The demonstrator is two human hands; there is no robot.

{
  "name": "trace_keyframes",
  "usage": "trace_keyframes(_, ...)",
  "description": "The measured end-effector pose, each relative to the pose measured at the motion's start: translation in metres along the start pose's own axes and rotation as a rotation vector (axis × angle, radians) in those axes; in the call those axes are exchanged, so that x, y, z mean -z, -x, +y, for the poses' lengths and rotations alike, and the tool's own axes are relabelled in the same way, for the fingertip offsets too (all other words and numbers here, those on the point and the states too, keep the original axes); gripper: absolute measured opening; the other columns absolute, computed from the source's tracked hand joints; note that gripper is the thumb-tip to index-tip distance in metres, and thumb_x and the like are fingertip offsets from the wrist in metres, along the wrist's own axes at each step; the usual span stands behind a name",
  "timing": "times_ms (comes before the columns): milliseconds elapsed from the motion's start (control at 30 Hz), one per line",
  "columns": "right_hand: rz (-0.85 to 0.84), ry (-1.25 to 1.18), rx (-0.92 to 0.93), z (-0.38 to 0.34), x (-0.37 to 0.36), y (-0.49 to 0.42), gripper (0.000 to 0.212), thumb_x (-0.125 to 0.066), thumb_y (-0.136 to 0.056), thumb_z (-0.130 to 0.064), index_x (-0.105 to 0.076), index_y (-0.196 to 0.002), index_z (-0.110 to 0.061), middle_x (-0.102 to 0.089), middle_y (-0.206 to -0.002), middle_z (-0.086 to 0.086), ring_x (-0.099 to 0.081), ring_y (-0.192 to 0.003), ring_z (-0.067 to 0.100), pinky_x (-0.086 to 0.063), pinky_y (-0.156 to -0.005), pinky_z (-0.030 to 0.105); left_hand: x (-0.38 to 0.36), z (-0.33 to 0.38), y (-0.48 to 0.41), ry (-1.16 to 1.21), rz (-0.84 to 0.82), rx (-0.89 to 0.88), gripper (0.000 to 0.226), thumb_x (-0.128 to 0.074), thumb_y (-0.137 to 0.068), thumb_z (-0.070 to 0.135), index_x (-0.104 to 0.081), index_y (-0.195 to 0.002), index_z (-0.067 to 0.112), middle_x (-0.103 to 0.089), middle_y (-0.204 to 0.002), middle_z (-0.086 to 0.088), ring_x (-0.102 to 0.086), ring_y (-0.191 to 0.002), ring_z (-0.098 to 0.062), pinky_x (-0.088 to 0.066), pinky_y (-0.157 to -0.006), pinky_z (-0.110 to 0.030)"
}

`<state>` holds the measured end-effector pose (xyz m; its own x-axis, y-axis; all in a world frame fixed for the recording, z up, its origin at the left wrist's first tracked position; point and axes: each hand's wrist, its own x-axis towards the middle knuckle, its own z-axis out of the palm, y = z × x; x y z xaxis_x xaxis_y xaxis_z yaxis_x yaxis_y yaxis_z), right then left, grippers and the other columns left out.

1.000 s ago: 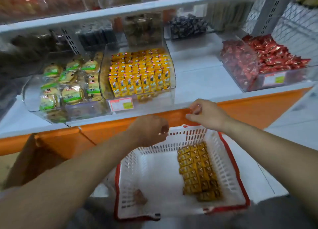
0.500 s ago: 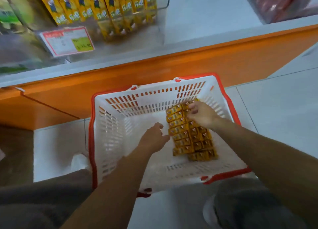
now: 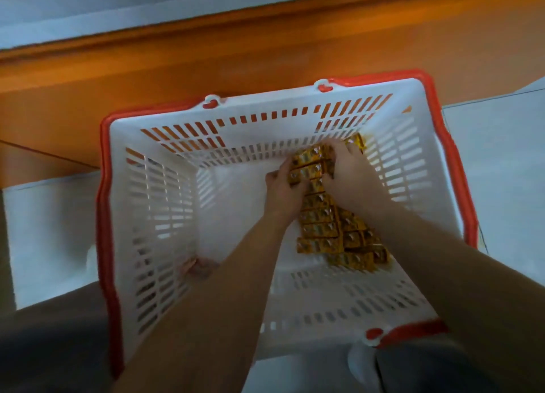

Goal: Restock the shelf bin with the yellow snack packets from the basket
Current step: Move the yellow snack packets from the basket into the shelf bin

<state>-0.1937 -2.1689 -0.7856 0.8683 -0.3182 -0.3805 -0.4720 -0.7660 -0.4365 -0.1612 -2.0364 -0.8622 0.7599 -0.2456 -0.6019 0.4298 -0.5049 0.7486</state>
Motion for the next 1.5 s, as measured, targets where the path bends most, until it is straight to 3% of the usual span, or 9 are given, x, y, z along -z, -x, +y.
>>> trace_keyframes(100,-0.054,0.075,-0.029,0.002,-0.006,-0.007,0.064,-0.059,-0.088,-0.012,-0.037,-0.147,-0.013,-0.048,-0.138,0.015,-0.049,-0.124,0.036,-0.048,-0.098,0.046,0.0,0.001,-0.002,-0.03,-0.042,0.001,0.062,-0.06,-0.098,0.034,-0.033,-0.153,0.042,-0.032,-0.132,-0.004,-0.042,-0.089,-0.007,-0.036,-0.094,-0.026)
trace_keyframes(267,-0.048,-0.181,-0.044,0.004,-0.011,-0.01,0.053,-0.069,-0.087,-0.016,-0.052,-0.137,-0.016,-0.065,-0.106,0.008,-0.061,-0.1,0.028,-0.048,-0.07,0.025,0.008,0.012,-0.008,0.098,-0.104,0.059,0.066,-0.062,-0.087,0.055,-0.044,-0.148,0.037,-0.045,-0.14,-0.004,-0.049,-0.123,-0.02,-0.041,-0.111,-0.039)
trace_keyframes(367,-0.043,-0.355,-0.033,0.002,-0.012,-0.005,0.052,-0.077,-0.082,-0.017,-0.057,-0.131,-0.021,-0.056,-0.092,-0.015,-0.06,-0.089,0.013,-0.039,-0.063,0.011,0.014,0.023,-0.007,0.206,-0.111,0.148,0.08,-0.058,-0.078,0.072,-0.05,-0.145,0.029,-0.054,-0.144,-0.006,-0.055,-0.129,-0.027,-0.049,-0.107,-0.051)
trace_keyframes(600,-0.166,-0.578,0.057,-0.014,-0.014,0.0,0.033,-0.069,-0.083,0.002,-0.067,-0.113,-0.01,-0.069,-0.098,0.004,-0.069,-0.091,0.02,-0.06,-0.081,0.038,0.016,0.029,-0.005,0.257,-0.07,0.14,0.041,-0.061,-0.089,0.065,-0.062,-0.121,0.04,-0.066,-0.127,0.001,-0.063,-0.116,-0.025,-0.055,-0.098,-0.053)
trace_keyframes(767,-0.23,-0.923,-0.129,-0.006,-0.01,0.0,0.049,-0.062,-0.089,0.008,-0.055,-0.131,-0.016,-0.073,-0.106,0.009,-0.073,-0.092,0.017,-0.06,-0.073,0.027,0.018,0.023,-0.01,0.129,0.046,0.063,0.028,-0.062,-0.094,0.047,-0.069,-0.115,0.03,-0.071,-0.11,0.002,-0.065,-0.102,-0.019,-0.056,-0.092,-0.045)
trace_keyframes(900,-0.048,-0.35,-0.029,0.013,-0.005,0.002,0.037,-0.066,-0.09,-0.01,-0.062,-0.126,-0.016,-0.07,-0.102,-0.003,-0.065,-0.089,0.011,-0.055,-0.081,0.023,0.022,0.021,-0.01,0.05,0.08,0.024,0.019,-0.067,-0.09,0.046,-0.072,-0.103,0.033,-0.064,-0.088,0.015,-0.06,-0.086,-0.006,-0.048,-0.079,-0.033)
trace_keyframes(1100,-0.211,0.31,0.151,0.013,-0.009,0.01,0.036,-0.064,-0.091,-0.03,-0.063,-0.126,-0.021,-0.068,-0.115,0.003,-0.065,-0.101,0.024,-0.057,-0.082,0.04,0.043,0.017,-0.007,0.005,0.011,0.055,0.012,-0.072,-0.087,0.047,-0.071,-0.085,0.035,-0.071,-0.097,0.005,-0.066,-0.096,-0.018,-0.057,-0.091,-0.044)
trace_keyframes(1367,-0.243,0.549,0.165,-0.004,-0.011,0.009,0.021,-0.063,-0.083,-0.016,-0.065,-0.105,-0.017,-0.059,-0.099,0.006,-0.06,-0.095,0.028,-0.057,-0.074,0.041,0.07,0.02,0.012,-0.085,-0.075,0.08,0.014,-0.075,-0.086,0.045,-0.073,-0.088,0.03,-0.073,-0.094,0.002,-0.069,-0.093,-0.018,-0.061,-0.084,-0.039)
trace_keyframes(1500,-0.197,0.345,0.077,-0.007,0.002,0.008,0.029,-0.069,-0.085,-0.029,-0.064,-0.111,-0.017,-0.061,-0.104,0.0,-0.055,-0.09,0.021,-0.047,-0.073,0.033,0.087,0.033,0.029,-0.044,-0.089,0.102,0.016,-0.081,-0.081,0.038,-0.073,-0.076,0.026,-0.069,-0.071,0.003,-0.067,-0.068,-0.016,-0.06,-0.062,-0.03)
